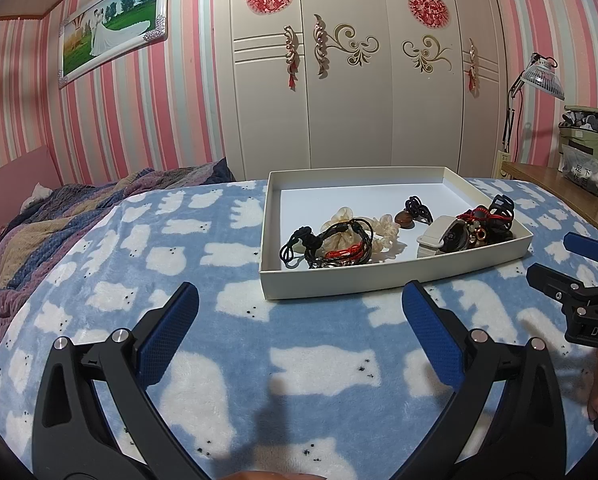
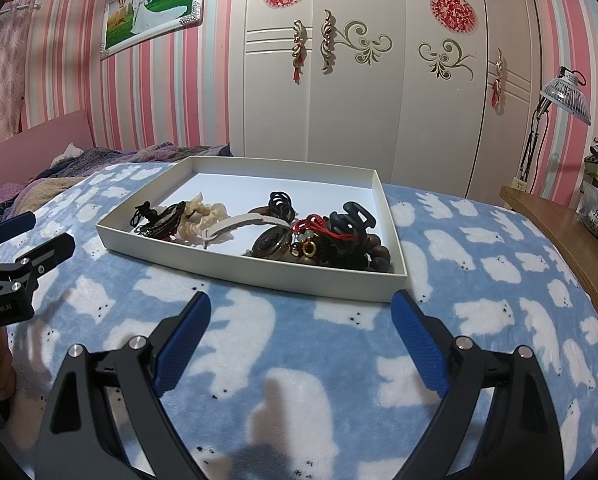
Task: Organize jewelry
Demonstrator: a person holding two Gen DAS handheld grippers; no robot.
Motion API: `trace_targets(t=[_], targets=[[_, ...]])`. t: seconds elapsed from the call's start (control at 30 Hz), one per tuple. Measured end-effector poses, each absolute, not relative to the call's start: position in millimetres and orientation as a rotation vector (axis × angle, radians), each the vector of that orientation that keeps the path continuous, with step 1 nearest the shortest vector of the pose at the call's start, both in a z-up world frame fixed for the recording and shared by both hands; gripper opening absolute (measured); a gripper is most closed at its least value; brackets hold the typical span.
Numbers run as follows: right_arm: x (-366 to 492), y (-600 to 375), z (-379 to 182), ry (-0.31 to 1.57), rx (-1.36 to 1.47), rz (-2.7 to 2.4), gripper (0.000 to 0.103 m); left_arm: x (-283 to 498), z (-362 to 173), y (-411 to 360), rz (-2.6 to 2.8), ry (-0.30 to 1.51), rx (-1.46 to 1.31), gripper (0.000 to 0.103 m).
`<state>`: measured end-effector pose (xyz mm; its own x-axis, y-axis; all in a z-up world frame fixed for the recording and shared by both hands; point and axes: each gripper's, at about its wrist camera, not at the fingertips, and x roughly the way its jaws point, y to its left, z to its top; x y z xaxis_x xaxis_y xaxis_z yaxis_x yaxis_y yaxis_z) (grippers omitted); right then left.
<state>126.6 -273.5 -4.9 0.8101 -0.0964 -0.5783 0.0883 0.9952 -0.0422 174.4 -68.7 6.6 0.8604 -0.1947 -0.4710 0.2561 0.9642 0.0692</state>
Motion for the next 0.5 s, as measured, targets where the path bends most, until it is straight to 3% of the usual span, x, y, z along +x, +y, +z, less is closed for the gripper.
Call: trace_targets(t=[0.5], targets=[[127.5,-274.5,-4.8,0.622,-0.01,-0.101,0.092,173.8,6.2,-69.1,-0.236,0.48,0.133,0.1]])
